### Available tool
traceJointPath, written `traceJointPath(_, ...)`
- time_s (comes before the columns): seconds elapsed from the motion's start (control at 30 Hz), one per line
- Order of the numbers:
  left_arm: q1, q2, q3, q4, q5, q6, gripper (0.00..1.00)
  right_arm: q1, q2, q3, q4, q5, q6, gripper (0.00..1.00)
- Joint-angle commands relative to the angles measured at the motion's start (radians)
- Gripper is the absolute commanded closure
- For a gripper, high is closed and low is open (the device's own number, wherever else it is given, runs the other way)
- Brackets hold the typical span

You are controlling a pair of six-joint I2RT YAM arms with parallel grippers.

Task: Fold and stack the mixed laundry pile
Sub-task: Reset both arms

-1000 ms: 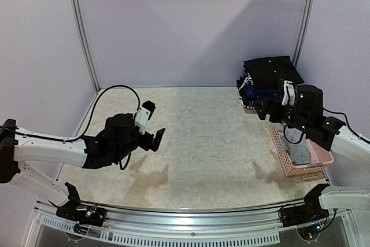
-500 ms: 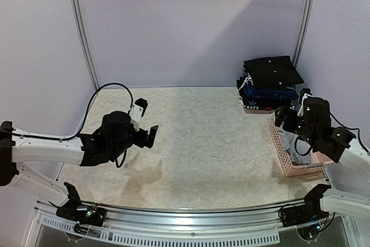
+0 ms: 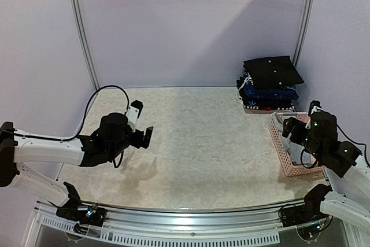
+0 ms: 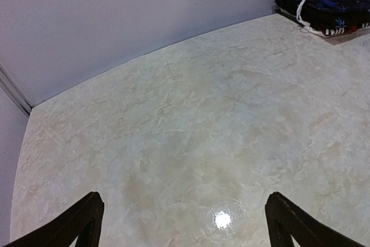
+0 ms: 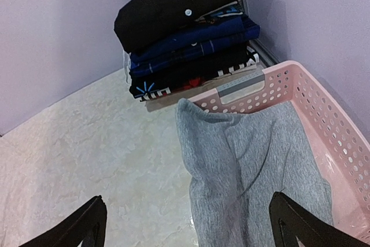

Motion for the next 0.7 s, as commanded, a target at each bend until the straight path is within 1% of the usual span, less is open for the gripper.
traceJointPath(0.0, 0.034, 0.001, -0.033, 0.028, 0.006, -0.005, 0.0, 0.002, -0.072, -0.035, 0.032, 0.044, -0.029, 0.01)
traceJointPath(0.23, 0.064, -0.011, -0.052, 0.04, 0.02, -0.005, 0.01, 0.002, -0.113, -0.062, 0.106, 0.03, -0.077, 0.01)
traceJointPath(0.67, 0.084, 0.004, -0.049, 0.053, 0.048, -0.009, 0.0, 0.002, -0.095, -0.078, 0.172, 0.008, -0.136, 0.01)
